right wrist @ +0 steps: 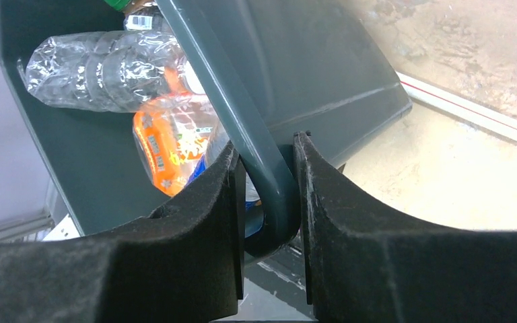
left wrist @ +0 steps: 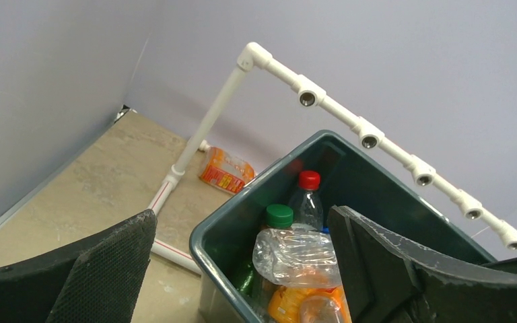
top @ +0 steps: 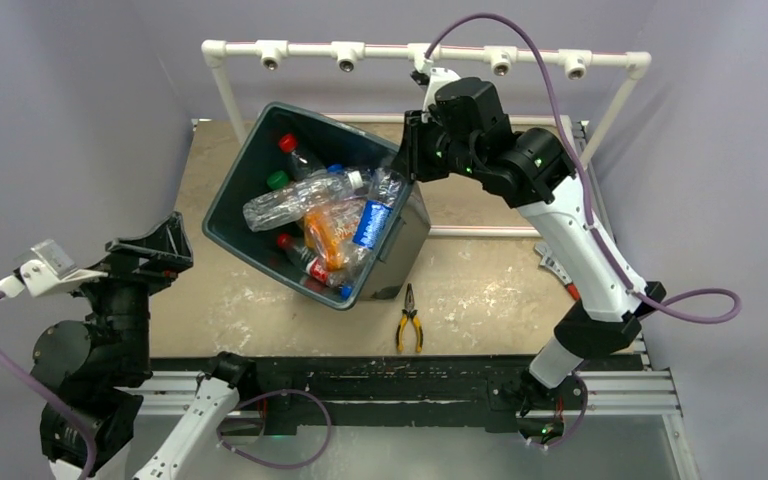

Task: Put the plastic bottles in the bin
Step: Move the trash bin to the center of the board.

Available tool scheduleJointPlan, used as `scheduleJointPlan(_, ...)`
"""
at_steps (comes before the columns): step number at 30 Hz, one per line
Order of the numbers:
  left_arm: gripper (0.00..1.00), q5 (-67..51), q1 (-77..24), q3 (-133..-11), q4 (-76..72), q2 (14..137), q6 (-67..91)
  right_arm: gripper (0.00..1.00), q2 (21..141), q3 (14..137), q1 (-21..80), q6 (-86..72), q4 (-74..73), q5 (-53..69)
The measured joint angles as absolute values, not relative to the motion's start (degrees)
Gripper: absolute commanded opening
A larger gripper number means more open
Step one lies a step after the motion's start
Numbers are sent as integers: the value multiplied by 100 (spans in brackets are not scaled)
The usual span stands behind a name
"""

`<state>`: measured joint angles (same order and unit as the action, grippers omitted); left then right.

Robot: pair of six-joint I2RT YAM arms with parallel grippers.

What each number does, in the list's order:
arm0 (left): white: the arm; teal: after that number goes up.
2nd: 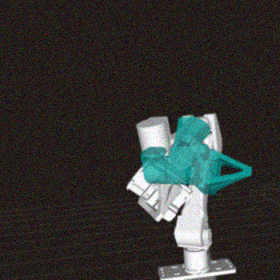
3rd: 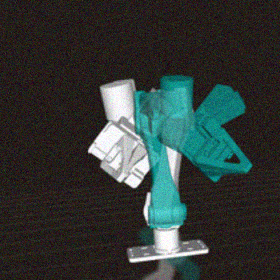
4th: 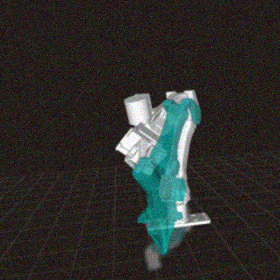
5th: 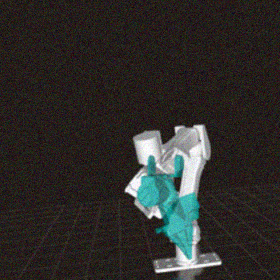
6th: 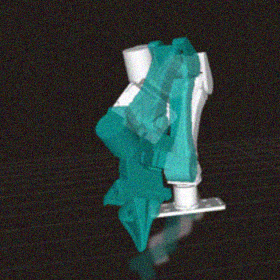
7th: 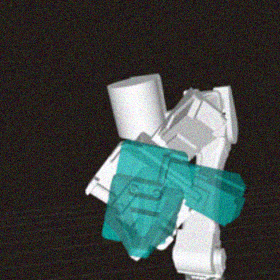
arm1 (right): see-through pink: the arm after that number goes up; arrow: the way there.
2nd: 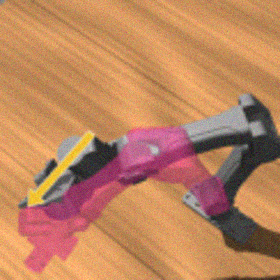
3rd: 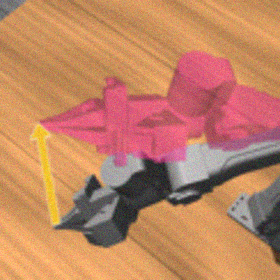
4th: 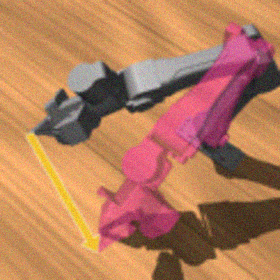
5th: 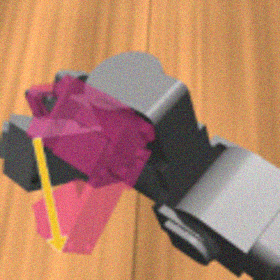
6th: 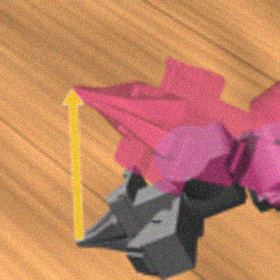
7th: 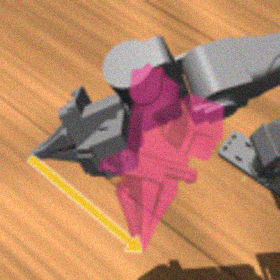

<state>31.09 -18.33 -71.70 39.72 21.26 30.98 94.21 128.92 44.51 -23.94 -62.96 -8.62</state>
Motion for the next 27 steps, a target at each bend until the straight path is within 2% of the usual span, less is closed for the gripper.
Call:
scheduleJointPlan(15,99,2663,-1828,-6410,3430,2530,2897,0,8331,11483,3935,-2436,-6082,-746)
scheduleJointPlan(23,98,1347,-1813,-7402,3393,4390,1761,0,7909,11028,3876,-2349,-5931,-740)
scheduleJointPlan(27,92,952,-1817,-7579,3435,5028,1369,0,7824,10927,3863,-2338,-5870,-735)
